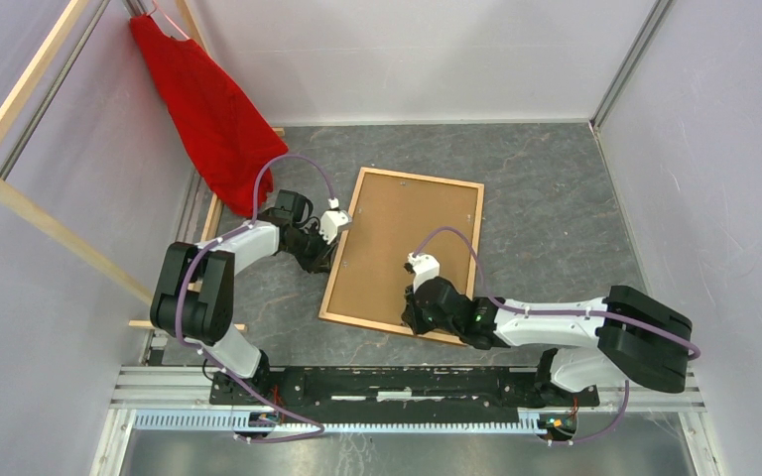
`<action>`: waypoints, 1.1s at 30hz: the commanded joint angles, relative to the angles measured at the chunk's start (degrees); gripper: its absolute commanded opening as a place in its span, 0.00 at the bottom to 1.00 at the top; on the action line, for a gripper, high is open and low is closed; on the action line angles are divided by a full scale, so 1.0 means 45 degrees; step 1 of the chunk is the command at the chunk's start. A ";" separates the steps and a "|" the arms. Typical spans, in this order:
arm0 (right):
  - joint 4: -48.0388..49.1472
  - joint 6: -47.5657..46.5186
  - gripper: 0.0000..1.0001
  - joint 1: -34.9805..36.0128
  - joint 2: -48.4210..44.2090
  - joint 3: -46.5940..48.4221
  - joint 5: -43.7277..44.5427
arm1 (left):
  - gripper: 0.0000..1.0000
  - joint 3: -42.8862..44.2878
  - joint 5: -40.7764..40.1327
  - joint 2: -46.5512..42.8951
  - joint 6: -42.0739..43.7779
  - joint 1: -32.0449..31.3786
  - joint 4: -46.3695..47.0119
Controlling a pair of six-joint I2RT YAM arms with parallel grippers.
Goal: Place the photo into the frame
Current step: Install the photo frame at the center of the board.
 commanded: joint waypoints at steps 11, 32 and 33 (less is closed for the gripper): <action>0.1507 -0.1363 0.35 -0.3198 -0.0660 0.0655 -0.2829 | 0.25 0.0193 0.2263 0.0088 0.0044 -0.1253 -0.0311; 0.4890 -0.1404 0.35 -0.3780 0.4884 0.3240 -0.6799 | 0.43 0.3513 0.4990 0.3100 -0.1452 0.0319 -0.1379; 0.4961 -0.1371 0.35 -0.3842 0.5041 0.3340 -0.6874 | 0.41 0.3620 0.5006 0.3218 -0.1502 0.0319 -0.1378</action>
